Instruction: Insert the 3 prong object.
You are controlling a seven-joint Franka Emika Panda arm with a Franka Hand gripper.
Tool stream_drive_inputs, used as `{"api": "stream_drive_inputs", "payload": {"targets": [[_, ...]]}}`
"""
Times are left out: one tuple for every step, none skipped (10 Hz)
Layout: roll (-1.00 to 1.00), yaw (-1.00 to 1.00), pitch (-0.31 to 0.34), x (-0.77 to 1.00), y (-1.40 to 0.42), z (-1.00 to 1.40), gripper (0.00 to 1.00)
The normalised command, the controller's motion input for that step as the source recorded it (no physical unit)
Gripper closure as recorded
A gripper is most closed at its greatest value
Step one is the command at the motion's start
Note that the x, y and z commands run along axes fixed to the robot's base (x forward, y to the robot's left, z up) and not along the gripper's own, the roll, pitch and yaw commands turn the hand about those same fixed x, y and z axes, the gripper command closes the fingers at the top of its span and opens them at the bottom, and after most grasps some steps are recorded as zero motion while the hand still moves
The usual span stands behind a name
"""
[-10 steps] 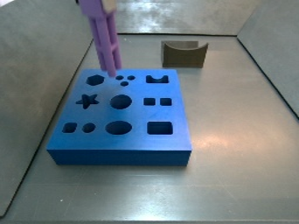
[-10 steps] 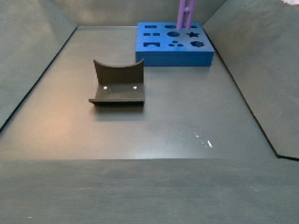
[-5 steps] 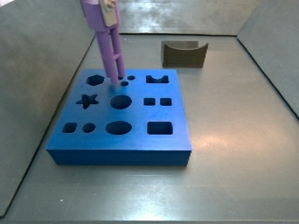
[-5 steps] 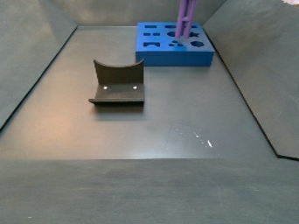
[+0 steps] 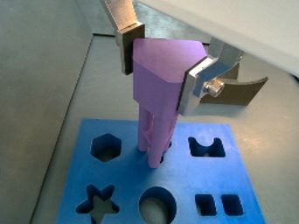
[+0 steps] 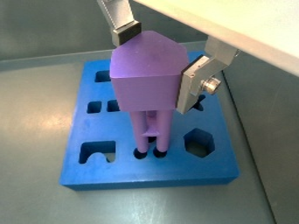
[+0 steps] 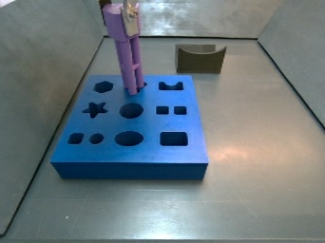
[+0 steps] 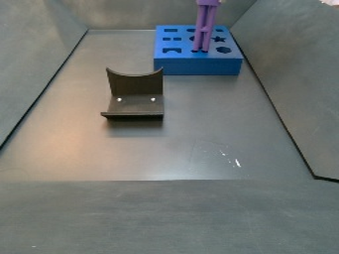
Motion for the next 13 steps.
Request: {"api": "stream_drive_inputs", "payload": {"targets": [[0.01,0.0,0.011,0.04,0.11,-0.18,1.0],[0.01,0.0,0.0,0.0,0.09,-0.19,1.0],[0.02,0.0,0.0,0.01,0.09,-0.2,1.0],[0.01,0.0,0.0,0.16,0.05,-0.25,1.0],[0.0,-0.03,0.011,0.32,0.04,-0.27,1.0],[0.0,-0.05,0.02,0.29,0.04,-0.26,1.0],[0.0,-0.05,0.013,0.21,0.04,-0.25,1.0],[0.0,-0.05,0.001,0.16,0.02,-0.24,1.0],[0.0,-0.07,0.0,0.07,0.0,-0.23,1.0],[0.0,-0.08,0.0,0.0,0.0,-0.25,1.0],[0.0,-0.07,-0.026,0.0,0.0,-0.32,1.0],[0.0,-0.07,-0.05,0.0,0.0,-0.38,1.0],[0.01,-0.08,-0.064,0.0,0.0,-0.41,1.0]]}}
